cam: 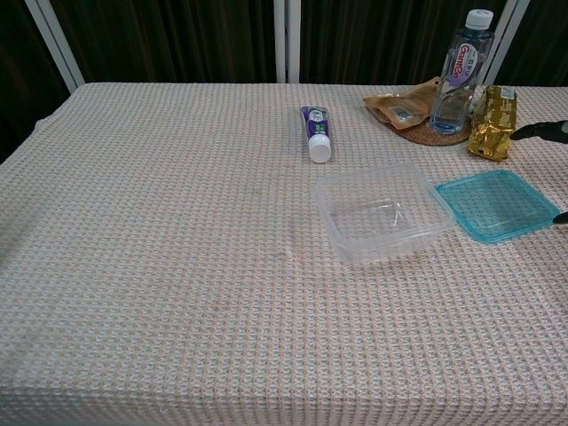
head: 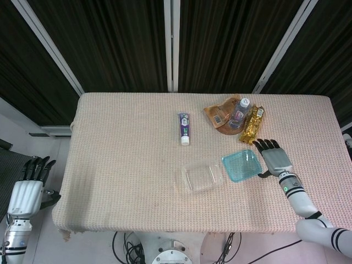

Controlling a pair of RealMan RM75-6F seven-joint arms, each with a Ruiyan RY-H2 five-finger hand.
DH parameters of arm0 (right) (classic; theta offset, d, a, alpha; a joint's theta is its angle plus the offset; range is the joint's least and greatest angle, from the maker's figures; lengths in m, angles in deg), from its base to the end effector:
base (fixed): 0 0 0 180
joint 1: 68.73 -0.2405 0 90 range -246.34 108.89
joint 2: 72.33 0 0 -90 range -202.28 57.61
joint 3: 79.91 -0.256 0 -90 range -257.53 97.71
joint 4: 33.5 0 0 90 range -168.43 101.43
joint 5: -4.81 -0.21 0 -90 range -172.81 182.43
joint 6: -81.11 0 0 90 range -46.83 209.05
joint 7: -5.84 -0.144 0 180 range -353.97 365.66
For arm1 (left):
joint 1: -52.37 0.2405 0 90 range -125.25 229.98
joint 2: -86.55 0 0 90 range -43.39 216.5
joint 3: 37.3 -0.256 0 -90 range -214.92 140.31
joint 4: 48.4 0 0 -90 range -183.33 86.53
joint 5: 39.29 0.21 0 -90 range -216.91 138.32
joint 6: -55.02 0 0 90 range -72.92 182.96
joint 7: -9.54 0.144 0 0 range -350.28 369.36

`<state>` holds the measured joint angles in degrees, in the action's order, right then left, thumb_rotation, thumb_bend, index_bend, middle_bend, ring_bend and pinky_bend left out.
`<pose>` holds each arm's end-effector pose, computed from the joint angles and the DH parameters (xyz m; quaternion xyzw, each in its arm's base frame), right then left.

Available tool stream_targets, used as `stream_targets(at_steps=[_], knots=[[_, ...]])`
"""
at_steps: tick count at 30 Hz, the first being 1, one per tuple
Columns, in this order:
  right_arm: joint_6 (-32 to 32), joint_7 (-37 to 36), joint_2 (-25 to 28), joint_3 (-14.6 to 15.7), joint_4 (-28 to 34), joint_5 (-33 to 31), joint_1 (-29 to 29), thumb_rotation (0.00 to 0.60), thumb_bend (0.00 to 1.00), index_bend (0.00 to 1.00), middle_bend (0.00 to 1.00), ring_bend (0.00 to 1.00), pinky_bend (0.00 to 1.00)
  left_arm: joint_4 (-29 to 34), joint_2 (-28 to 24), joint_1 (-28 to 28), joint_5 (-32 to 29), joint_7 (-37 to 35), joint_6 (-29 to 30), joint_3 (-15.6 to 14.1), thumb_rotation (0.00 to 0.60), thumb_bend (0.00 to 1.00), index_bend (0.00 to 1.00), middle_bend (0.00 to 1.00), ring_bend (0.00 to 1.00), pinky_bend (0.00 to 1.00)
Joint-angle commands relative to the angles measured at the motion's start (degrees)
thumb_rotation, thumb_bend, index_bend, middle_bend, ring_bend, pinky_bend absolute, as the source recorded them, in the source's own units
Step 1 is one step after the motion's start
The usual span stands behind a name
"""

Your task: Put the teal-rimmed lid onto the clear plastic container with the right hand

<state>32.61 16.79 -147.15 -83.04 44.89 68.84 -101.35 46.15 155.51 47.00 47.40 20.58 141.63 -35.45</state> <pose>-0.2976 -0.3242 0.0617 0.7218 -0.4274 0.2188 0.4984 -0.2918 0.1786 0.1297 -0.6133 -0.3591 -0.3754 0.5949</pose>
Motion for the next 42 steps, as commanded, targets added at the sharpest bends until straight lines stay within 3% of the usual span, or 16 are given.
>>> stream_targets(at_steps=[1, 15, 35, 42], knots=[[1.8, -3.8, 5.4, 0.9, 6.6, 4.7, 0.0, 0.6, 0.0, 0.0, 0.06, 0.0, 0.0, 0.0, 0.0, 0.0, 0.0, 0.0, 0.0, 0.0, 0.6, 0.0, 0.11, 0.05, 0.0, 0.0], [10.5, -0.7, 1.9, 2.1, 0.4, 11.7, -7.6, 0.6, 0.0, 0.0, 0.12, 0.0, 0.0, 2.6, -0.5, 0.4, 0.2, 2.8, 0.4, -0.2, 0.6, 0.0, 0.11, 0.05, 0.0, 0.0], [10.0, -9.3, -1.6, 3.7, -6.0, 18.0, -8.8, 0.6, 0.02, 0.0, 0.18, 0.0, 0.0, 4.7, -1.0, 0.8, 0.0, 5.1, 0.6, -0.2, 0.6, 0.0, 0.11, 0.05, 0.0, 0.0], [6.6, -12.3, -0.9, 3.5, -5.8, 18.9, -7.5, 0.6, 0.1, 0.07, 0.33, 0.0, 0.0, 4.9, -1.2, 0.8, 0.1, 5.0, 0.6, -0.1, 0.6, 0.0, 0.11, 0.05, 0.0, 0.0]])
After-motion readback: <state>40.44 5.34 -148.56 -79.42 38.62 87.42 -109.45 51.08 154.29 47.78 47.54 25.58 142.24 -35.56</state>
